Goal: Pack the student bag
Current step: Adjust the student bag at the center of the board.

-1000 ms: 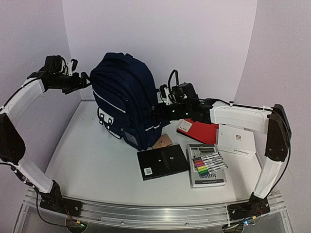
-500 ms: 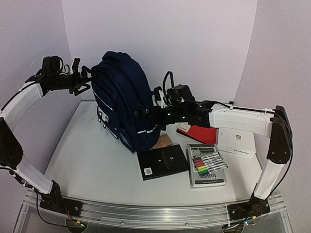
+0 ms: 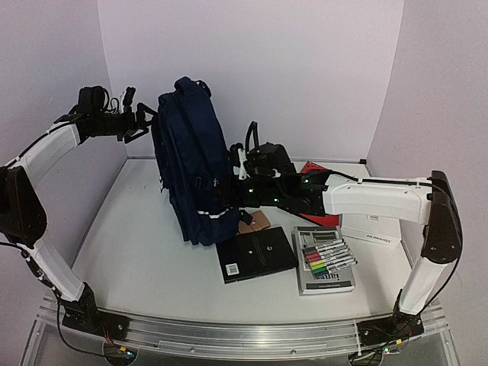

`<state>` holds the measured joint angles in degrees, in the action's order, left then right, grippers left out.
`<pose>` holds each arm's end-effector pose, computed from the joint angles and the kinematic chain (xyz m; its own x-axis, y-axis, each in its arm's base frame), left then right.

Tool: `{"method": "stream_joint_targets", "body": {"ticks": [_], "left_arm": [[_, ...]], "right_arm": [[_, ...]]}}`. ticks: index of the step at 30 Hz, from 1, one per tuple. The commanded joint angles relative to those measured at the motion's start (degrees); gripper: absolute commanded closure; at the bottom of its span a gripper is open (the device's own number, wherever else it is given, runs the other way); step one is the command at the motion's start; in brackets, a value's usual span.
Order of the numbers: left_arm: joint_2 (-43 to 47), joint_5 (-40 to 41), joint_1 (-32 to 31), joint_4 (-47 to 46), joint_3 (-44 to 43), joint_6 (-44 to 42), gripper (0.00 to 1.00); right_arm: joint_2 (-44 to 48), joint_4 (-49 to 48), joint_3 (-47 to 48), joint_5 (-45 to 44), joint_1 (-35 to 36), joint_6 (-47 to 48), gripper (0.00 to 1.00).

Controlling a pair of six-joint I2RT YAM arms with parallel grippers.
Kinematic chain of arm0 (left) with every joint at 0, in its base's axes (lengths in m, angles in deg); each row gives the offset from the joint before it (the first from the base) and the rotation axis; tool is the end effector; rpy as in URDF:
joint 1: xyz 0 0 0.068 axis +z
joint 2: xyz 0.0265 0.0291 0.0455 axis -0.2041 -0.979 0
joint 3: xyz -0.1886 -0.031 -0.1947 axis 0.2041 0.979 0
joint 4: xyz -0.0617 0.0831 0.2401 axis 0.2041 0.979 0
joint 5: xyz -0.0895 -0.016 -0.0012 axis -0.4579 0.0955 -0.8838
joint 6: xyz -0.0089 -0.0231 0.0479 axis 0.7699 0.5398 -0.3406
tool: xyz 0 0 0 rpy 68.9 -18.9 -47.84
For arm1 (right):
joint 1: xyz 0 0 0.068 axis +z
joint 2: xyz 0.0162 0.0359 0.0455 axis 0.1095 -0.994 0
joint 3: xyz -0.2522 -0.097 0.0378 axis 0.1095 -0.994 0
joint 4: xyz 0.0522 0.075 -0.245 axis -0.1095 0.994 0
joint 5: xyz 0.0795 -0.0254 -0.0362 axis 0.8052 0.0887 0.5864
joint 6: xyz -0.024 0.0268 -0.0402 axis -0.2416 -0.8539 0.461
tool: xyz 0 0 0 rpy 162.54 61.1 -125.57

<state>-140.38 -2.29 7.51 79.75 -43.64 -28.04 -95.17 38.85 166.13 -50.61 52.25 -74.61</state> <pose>0.3679 -0.0531 0.3850 -0.6430 -0.2135 -0.7355 0.4969 0.6145 -0.6128 0.2241 0.3717 0.3062 -0.6745 0.0031 -0.7383 -0.6123 0.5563 0.5618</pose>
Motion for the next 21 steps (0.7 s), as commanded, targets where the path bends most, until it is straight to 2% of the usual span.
{"method": "stream_joint_targets", "body": {"ticks": [1,6,12,16,17,21], "left_arm": [[5.41,6.64,-1.03,10.64,0.85,-12.45,0.0],[13.0,6.77,-5.19,16.07,8.36,-18.52,0.0],[16.92,7.95,-12.97,16.78,12.04,-16.41,0.0],[16.95,11.08,-13.5,16.26,13.05,-14.3,0.02],[16.78,12.29,-13.5,16.11,13.15,-14.09,0.05],[14.5,14.64,-13.5,16.68,11.49,-11.48,0.33]], "right_arm": [[4.09,-7.08,-0.93,-7.85,-0.41,-5.86,1.0],[4.15,-7.18,-2.12,-10.66,-0.39,-8.0,1.0],[2.96,-7.19,-2.16,-11.88,-0.41,-8.92,1.0],[3.05,-7.16,-1.87,-12.56,-0.39,-8.57,1.0],[3.28,-7.12,-1.88,-12.96,-0.39,-8.23,1.0],[5.9,-6.45,-3.27,-14.98,-0.42,-5.59,1.0]]}}
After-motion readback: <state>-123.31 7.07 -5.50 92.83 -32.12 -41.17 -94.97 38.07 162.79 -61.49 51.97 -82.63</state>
